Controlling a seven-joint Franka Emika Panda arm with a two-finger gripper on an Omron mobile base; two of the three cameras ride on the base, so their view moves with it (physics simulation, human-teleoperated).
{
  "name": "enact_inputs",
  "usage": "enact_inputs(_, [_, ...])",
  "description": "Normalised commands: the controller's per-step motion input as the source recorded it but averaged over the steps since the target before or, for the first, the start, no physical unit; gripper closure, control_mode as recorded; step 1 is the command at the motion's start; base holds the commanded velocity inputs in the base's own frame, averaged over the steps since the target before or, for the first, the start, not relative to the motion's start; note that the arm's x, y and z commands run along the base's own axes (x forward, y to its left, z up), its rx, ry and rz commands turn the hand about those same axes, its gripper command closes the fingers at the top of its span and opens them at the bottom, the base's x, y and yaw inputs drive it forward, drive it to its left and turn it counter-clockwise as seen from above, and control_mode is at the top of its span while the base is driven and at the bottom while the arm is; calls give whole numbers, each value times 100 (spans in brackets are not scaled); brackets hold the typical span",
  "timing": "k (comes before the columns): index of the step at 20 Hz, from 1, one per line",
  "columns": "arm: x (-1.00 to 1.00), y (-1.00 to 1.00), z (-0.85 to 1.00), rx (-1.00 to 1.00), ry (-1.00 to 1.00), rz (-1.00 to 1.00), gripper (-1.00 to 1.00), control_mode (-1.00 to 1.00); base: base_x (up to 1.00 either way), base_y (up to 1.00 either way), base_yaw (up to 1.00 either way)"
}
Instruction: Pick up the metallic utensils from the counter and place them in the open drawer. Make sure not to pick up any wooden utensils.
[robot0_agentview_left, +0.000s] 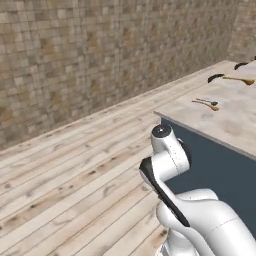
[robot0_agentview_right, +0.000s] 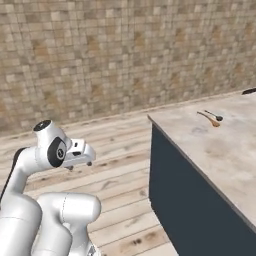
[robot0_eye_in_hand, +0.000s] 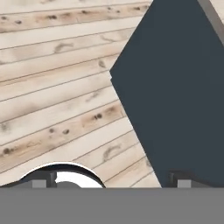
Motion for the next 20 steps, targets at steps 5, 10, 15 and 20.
enact_inputs(5, [0, 0, 0, 0, 0, 0, -100, 100, 100, 100, -45])
enact_inputs(10, [0, 0, 0, 0, 0, 0, -100, 100, 100, 100, -44])
enact_inputs(15, [0, 0, 0, 0, 0, 0, -100, 100, 100, 100, -43])
enact_inputs(20, [0, 0, 0, 0, 0, 0, -100, 100, 100, 100, -39])
